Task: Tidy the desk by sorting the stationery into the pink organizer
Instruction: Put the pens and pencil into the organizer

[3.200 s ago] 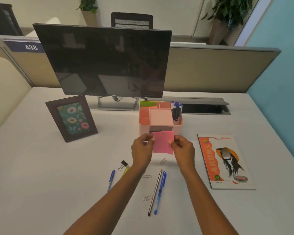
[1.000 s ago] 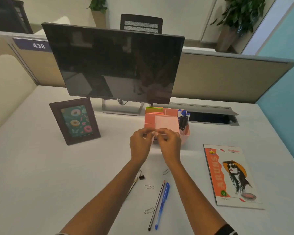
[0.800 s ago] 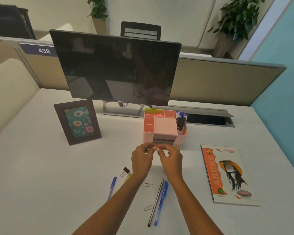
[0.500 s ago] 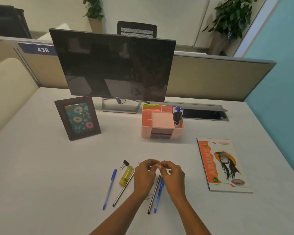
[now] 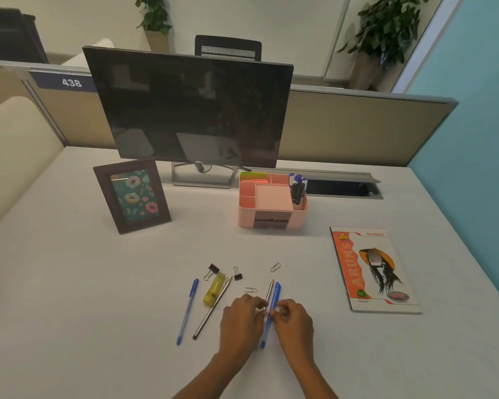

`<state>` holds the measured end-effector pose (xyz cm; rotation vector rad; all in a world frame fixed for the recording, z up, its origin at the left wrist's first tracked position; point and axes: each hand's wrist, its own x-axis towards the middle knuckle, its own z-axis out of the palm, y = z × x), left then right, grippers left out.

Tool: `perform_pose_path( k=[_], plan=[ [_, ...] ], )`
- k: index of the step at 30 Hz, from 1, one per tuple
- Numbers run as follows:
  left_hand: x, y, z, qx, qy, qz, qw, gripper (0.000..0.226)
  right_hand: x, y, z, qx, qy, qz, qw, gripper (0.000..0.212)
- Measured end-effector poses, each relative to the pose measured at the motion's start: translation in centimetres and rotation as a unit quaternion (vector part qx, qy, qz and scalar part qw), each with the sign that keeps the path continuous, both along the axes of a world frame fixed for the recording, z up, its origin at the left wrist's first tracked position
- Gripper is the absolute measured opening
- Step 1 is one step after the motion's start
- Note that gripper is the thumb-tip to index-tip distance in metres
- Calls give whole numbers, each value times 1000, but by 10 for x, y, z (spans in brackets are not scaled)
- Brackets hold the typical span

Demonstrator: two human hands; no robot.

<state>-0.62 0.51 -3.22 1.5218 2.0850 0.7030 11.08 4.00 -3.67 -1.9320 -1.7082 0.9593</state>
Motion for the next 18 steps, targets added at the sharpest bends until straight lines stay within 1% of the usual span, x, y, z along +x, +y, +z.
perform_pose_path(
  k=[2, 4, 7, 10, 13, 16, 18],
  plan=[
    [-9, -6, -2, 13, 46, -17, 999, 25, -4, 0, 0, -7, -9, 5, 1000, 24],
    [-22, -13, -2, 24, 113, -46, 992, 23, -7, -1, -1, -5, -16, 7, 1000, 27],
    [-43, -27, -7, 59, 163, -38, 984, 33, -9, 0, -1, 0, -29, 12, 1000, 29],
    [-67, -37, -11, 113, 169, 3, 979, 37, -11, 1, 0, 5, -34, 20, 999, 28],
    [-83, -41, -9, 140, 167, 46, 975, 43, -16, 3, 2, 4, -40, 16, 999, 24],
    [-95, -42, -6, 148, 149, 98, 973, 33, -23, 5, 2, 7, -38, 19, 999, 21],
    [-104, -42, -4, 137, 132, 146, 971, 30, -28, 7, 3, 10, -33, 27, 999, 19]
  ],
)
